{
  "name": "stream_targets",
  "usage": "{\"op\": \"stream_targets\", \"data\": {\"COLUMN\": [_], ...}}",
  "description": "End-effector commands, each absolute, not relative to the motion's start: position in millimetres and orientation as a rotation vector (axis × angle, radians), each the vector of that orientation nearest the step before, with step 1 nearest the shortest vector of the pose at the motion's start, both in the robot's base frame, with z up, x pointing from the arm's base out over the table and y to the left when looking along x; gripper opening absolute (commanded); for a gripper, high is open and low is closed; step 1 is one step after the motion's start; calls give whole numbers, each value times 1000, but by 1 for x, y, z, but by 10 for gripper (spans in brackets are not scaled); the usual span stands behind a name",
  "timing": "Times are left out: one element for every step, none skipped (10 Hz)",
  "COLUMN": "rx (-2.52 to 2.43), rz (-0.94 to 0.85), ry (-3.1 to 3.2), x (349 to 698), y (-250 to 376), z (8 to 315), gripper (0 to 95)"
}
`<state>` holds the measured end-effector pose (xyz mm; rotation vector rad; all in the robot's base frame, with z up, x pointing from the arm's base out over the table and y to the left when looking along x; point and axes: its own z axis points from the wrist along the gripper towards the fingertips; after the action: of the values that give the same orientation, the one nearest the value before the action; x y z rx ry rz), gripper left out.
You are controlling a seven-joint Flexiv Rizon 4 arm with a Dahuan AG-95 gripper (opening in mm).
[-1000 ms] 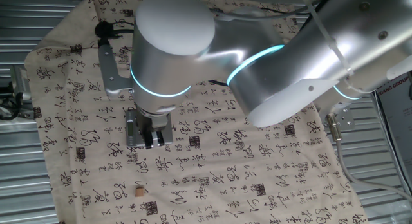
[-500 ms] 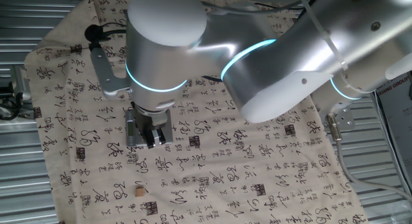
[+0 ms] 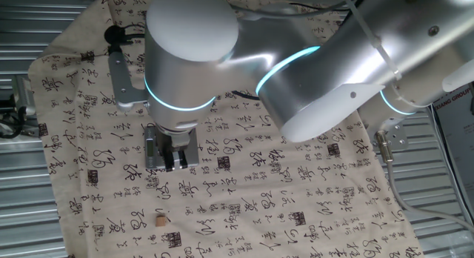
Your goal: Place the block on the scale
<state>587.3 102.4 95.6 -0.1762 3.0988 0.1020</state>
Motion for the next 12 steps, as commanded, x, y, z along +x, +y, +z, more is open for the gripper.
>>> {"op": "stream_targets", "data": {"rx": [-202, -202, -216, -206, -205, -205, -192, -197, -203, -211, -211, -210], "rz": [111, 111, 112, 118, 133, 133, 132, 135, 141, 142, 141, 142], "ry": [3096, 3096, 3092, 3093, 3090, 3090, 3089, 3087, 3086, 3087, 3091, 3090], "x": [587, 587, 586, 585, 585, 585, 587, 587, 587, 586, 586, 587], "y": [102, 102, 102, 103, 103, 103, 103, 103, 103, 103, 103, 104], "z": [96, 96, 96, 96, 96, 96, 93, 93, 94, 94, 94, 92], "gripper": [0, 0, 0, 0, 0, 0, 0, 0, 0, 0, 0, 0]}}
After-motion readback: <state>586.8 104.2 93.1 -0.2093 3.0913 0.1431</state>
